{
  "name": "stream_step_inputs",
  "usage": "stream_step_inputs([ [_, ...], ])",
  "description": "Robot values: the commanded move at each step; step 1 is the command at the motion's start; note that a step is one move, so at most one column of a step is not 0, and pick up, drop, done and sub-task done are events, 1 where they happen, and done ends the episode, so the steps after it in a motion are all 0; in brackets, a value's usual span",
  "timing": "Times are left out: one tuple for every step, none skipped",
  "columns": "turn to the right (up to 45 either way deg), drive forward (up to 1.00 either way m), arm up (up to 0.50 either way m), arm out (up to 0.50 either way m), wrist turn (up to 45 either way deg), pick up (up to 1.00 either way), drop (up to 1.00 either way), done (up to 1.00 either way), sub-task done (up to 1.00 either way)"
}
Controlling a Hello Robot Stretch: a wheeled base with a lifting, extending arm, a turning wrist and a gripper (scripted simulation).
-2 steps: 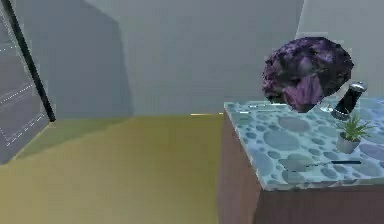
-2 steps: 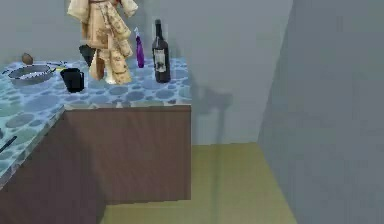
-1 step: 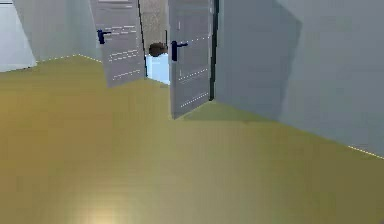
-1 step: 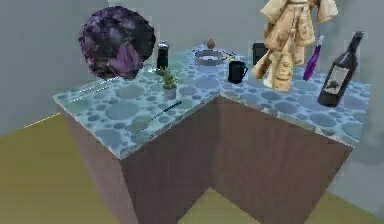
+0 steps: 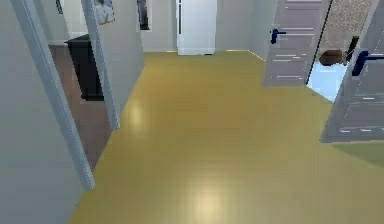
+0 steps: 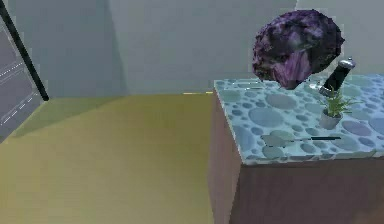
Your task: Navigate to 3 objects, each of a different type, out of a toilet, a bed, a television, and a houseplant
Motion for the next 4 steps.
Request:
stream_step_inputs([
  [-12.0, 0.00, 0.00, 0.00, 0.0, 0.00, 0.00, 0.00, 0.00],
  [0.0, 1.00, 0.00, 0.00, 0.0, 0.00, 0.00, 0.00, 0.00],
  [-6.0, 0.00, 0.00, 0.00, 0.0, 0.00, 0.00, 0.00, 0.00],
  [0.0, 0.40, 0.00, 0.00, 0.0, 0.00, 0.00, 0.00, 0.00],
])
